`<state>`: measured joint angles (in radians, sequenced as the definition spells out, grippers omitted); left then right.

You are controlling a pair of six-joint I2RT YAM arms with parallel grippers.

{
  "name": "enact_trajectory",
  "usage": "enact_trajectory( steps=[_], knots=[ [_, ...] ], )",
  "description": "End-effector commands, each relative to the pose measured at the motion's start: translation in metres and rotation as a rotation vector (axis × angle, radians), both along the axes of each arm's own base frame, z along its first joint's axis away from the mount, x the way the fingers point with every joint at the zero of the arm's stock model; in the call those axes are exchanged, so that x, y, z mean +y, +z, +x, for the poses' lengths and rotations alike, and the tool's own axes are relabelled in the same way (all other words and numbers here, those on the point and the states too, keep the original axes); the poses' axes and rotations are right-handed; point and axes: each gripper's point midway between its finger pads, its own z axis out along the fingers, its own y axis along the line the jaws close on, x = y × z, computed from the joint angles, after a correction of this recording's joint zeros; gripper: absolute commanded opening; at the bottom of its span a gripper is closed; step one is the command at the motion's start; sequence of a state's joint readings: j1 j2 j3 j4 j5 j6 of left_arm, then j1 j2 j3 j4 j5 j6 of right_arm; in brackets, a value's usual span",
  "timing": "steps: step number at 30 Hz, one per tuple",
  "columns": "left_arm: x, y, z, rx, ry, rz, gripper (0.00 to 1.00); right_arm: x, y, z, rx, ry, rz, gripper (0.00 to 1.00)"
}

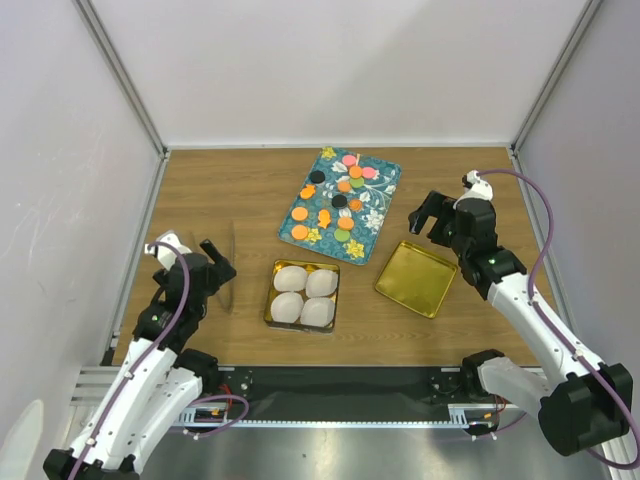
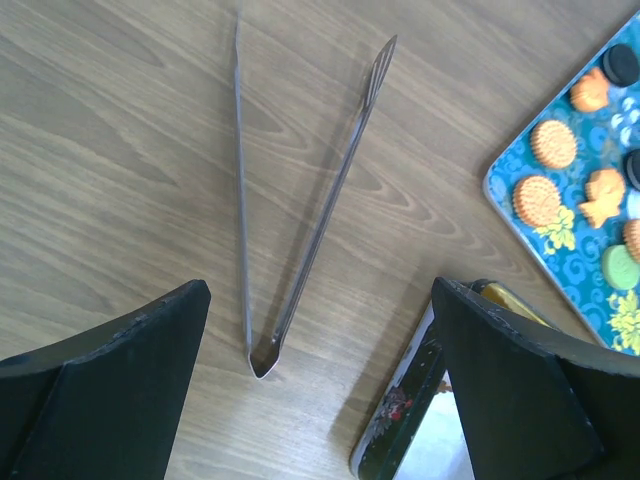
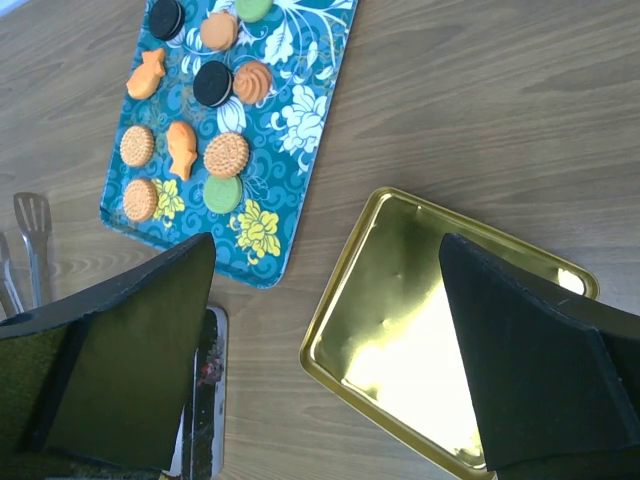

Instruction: Pack the cookies

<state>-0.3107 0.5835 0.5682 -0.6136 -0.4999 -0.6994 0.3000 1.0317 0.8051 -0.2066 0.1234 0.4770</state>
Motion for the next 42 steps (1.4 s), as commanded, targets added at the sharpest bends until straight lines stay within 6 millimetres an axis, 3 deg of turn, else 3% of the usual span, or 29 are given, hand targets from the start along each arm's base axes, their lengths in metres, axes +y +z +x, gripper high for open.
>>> enact_trajectory(
  steps=[1, 11, 20, 28, 42],
  knots=[
    [0.003, 0.004, 0.004, -0.042, 0.023, -0.004, 1.00, -0.002, 0.013, 0.003, -0.051, -0.011, 0.005, 1.00],
    [0.002, -0.011, 0.006, -0.041, 0.021, -0.008, 1.00, -0.018, 0.011, 0.000, -0.046, -0.118, 0.056, 1.00],
    [-0.001, -0.053, 0.012, 0.065, 0.024, 0.017, 1.00, -0.010, 0.004, -0.004, -0.072, -0.035, 0.103, 1.00],
    [0.002, -0.059, 0.022, 0.133, 0.032, 0.078, 1.00, -0.009, -0.004, -0.002, -0.036, -0.013, 0.111, 1.00],
    [-0.001, -0.072, 0.066, 0.282, -0.014, 0.207, 0.97, -0.008, -0.007, -0.004, -0.017, 0.012, 0.119, 1.00]
  ],
)
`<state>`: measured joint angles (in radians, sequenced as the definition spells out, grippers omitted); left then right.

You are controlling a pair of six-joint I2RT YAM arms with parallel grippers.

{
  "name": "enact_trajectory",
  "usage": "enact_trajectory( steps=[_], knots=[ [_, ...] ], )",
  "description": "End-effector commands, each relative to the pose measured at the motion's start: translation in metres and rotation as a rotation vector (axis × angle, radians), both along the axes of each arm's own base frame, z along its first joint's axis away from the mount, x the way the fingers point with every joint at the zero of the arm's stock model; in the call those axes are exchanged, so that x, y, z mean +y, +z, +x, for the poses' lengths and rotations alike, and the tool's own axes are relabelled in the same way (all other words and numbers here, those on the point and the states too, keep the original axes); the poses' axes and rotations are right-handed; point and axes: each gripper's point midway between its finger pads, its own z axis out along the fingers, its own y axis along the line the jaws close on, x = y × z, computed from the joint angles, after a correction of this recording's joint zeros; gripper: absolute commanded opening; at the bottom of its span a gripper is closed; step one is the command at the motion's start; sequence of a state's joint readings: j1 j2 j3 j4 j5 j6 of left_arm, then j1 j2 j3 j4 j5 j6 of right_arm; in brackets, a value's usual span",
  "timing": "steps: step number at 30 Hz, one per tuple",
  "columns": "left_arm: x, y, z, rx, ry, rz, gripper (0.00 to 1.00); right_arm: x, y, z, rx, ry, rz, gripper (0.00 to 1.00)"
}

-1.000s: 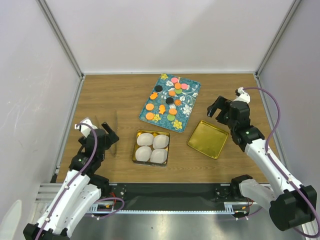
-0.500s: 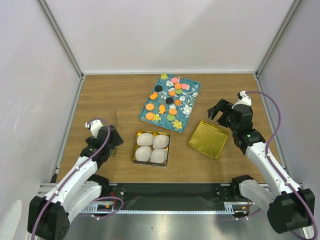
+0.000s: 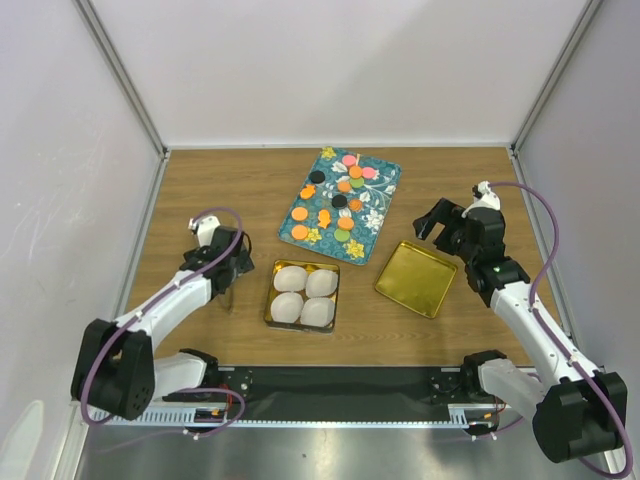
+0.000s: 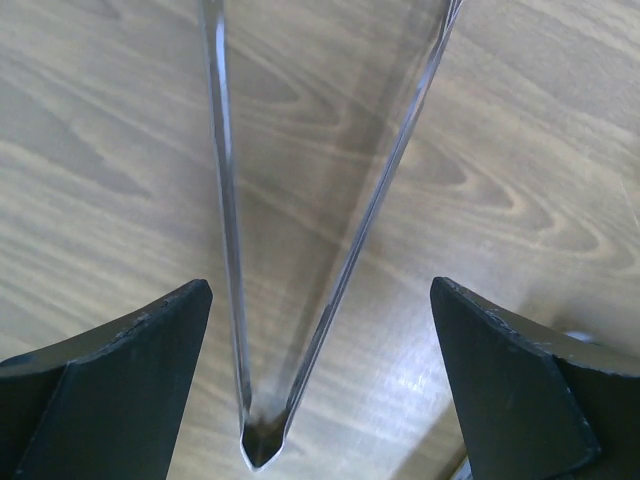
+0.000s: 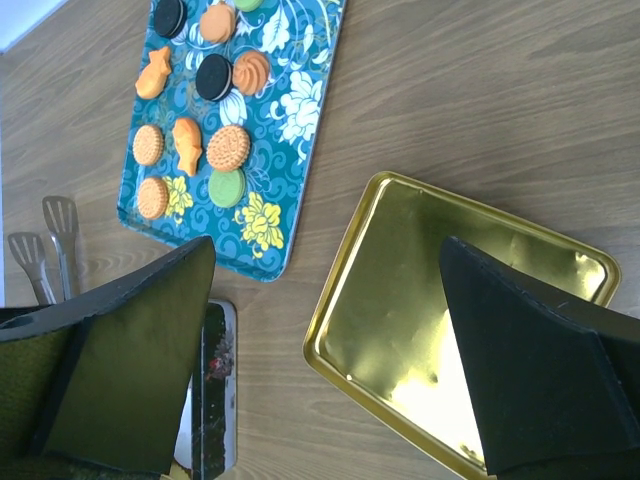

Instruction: Pack the cookies

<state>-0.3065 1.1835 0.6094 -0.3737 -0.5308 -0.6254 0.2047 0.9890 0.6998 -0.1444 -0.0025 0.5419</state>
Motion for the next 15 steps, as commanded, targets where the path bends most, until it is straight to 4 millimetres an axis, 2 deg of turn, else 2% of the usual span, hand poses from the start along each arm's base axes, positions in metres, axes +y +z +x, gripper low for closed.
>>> enact_trajectory(
  steps=[1, 15],
  knots=[
    [0.011, 0.008, 0.018, -0.019, 0.010, 0.035, 0.97, 0.003, 0.012, 0.003, -0.044, 0.019, 0.013, 1.00],
    [0.024, -0.014, 0.022, 0.051, 0.039, -0.005, 0.95, 0.008, 0.008, 0.001, -0.028, 0.046, 0.028, 1.00]
  ],
)
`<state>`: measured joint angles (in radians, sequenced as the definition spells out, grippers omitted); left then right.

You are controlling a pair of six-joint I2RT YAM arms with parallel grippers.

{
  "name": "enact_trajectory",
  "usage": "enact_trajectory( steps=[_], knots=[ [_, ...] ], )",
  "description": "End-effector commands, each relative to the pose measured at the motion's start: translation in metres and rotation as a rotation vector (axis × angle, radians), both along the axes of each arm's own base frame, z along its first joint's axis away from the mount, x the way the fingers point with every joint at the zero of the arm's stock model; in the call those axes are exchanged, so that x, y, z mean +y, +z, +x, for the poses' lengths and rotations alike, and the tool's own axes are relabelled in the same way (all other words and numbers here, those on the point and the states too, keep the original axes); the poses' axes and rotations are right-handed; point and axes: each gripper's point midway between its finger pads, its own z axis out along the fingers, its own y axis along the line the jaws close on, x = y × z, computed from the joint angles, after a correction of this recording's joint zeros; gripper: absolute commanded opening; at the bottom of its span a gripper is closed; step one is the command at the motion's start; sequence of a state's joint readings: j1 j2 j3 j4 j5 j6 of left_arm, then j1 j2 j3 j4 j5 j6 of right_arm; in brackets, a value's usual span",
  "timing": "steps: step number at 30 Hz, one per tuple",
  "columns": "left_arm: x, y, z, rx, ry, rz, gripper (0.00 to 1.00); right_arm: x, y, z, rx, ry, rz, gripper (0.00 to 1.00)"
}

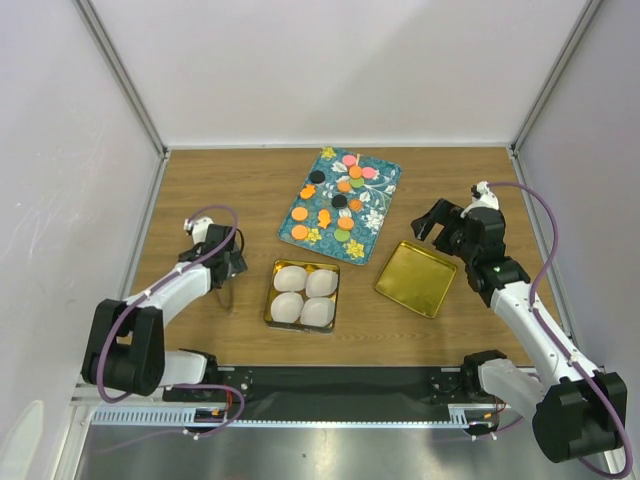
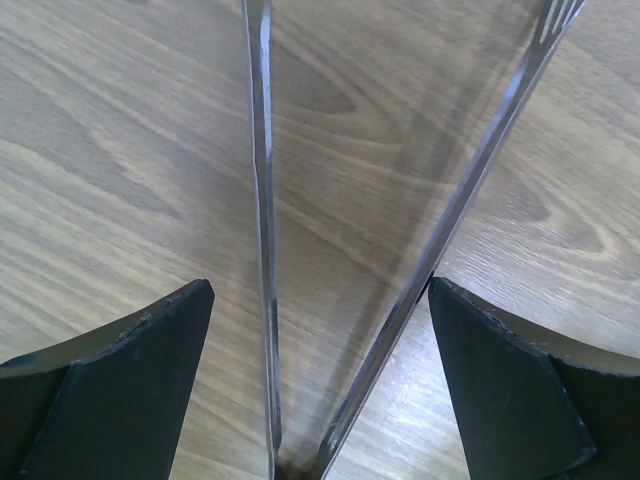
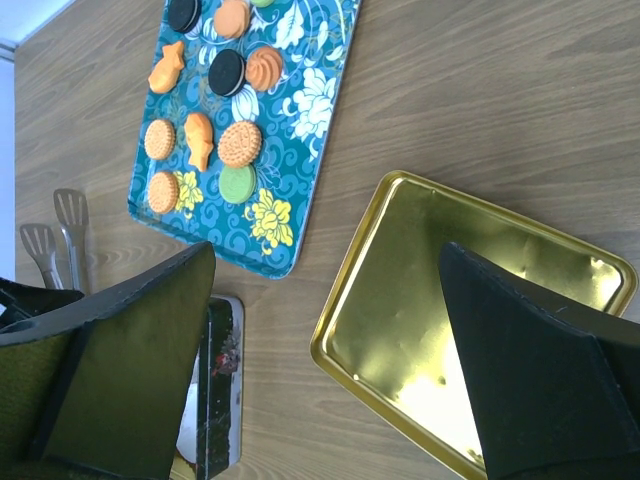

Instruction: Pack the cookies

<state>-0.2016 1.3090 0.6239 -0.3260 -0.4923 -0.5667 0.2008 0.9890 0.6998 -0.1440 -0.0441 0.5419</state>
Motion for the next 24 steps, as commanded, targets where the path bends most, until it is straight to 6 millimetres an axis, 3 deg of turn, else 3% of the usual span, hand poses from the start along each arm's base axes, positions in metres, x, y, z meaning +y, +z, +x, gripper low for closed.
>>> enact_trajectory(
  steps=[1, 14, 20, 24],
  knots=[
    [-0.001, 0.009, 0.017, -0.040, -0.002, -0.038, 0.95, 0.002, 0.008, 0.003, -0.029, 0.012, 0.012, 1.00],
    [-0.030, -0.016, 0.045, 0.011, -0.047, -0.165, 0.86, 0.002, 0.002, 0.003, -0.013, 0.011, 0.003, 1.00],
    [-0.029, 0.000, 0.071, -0.001, -0.052, -0.135, 0.84, 0.003, 0.000, 0.005, -0.005, 0.013, 0.004, 1.00],
    [-0.027, -0.003, 0.075, 0.039, -0.058, -0.105, 0.85, 0.003, 0.000, 0.005, -0.005, 0.014, 0.002, 1.00]
  ],
)
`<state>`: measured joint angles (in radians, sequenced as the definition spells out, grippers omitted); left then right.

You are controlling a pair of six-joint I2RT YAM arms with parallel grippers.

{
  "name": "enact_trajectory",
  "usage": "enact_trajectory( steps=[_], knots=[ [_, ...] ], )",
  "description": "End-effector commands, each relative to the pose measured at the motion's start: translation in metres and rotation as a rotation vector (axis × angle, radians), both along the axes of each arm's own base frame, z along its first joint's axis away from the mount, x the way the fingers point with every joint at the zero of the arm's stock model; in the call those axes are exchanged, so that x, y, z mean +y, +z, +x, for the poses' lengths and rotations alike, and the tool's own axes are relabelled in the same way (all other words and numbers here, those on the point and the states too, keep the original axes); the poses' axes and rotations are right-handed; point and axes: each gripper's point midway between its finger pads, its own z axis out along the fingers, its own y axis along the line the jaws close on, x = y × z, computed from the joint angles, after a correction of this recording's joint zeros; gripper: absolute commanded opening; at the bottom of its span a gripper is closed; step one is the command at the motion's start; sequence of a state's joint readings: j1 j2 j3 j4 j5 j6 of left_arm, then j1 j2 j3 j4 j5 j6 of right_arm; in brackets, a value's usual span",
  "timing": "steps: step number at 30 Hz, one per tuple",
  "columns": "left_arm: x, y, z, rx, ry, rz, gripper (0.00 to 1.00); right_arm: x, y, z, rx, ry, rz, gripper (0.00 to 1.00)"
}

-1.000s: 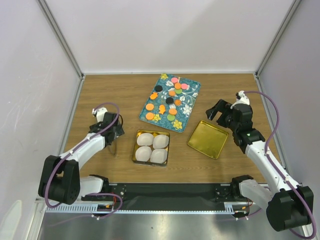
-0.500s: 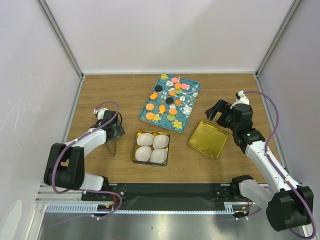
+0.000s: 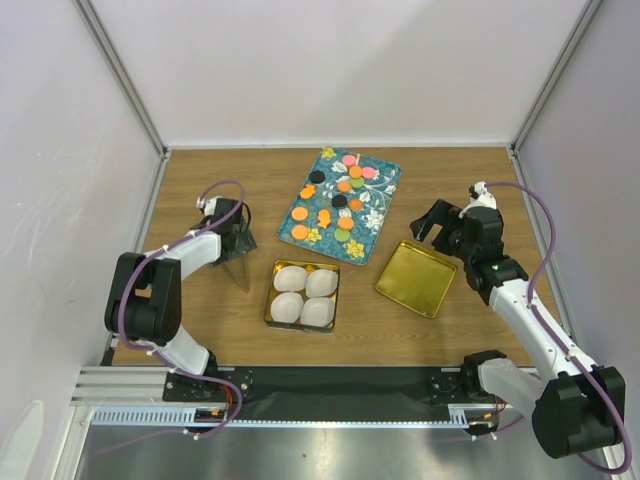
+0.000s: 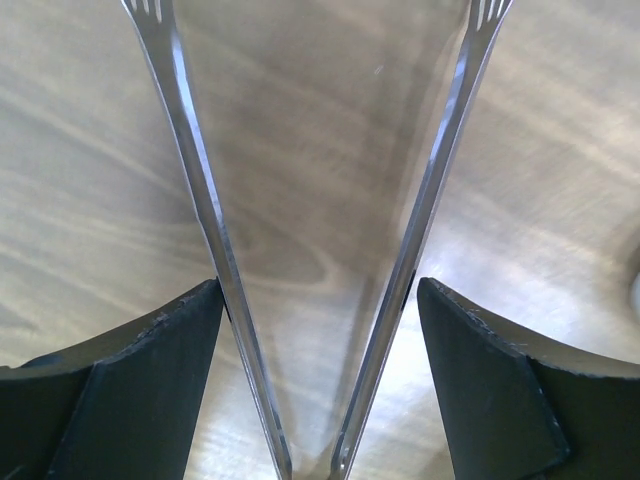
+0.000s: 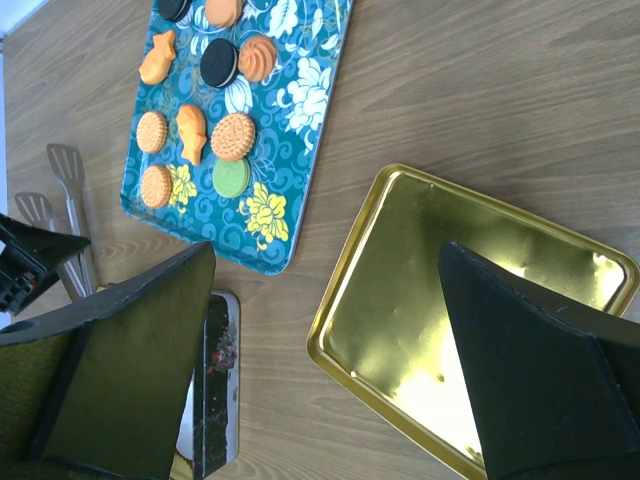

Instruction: Pack the cookies

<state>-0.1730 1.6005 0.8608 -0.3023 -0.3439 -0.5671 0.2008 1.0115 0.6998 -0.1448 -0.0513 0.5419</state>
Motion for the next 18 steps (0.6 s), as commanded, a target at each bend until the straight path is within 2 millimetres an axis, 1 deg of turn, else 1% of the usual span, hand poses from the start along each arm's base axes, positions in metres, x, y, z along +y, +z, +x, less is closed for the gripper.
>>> enact_trajectory(
  steps=[1, 6, 12, 18],
  knots=[
    [0.001, 0.009, 0.014, -0.011, -0.013, 0.014, 0.85, 0.001, 0.007, 0.004, -0.027, 0.007, 0.004, 1.00],
    [0.001, 0.005, 0.009, -0.002, -0.018, 0.013, 0.88, 0.001, 0.007, 0.004, -0.026, 0.009, 0.001, 1.00],
    [0.003, -0.007, 0.001, 0.036, -0.011, 0.021, 0.88, 0.001, 0.005, 0.003, -0.020, 0.013, 0.002, 1.00],
    [0.001, -0.014, 0.001, 0.049, -0.002, 0.007, 0.87, 0.004, 0.003, 0.003, -0.010, 0.023, 0.004, 0.99]
  ],
)
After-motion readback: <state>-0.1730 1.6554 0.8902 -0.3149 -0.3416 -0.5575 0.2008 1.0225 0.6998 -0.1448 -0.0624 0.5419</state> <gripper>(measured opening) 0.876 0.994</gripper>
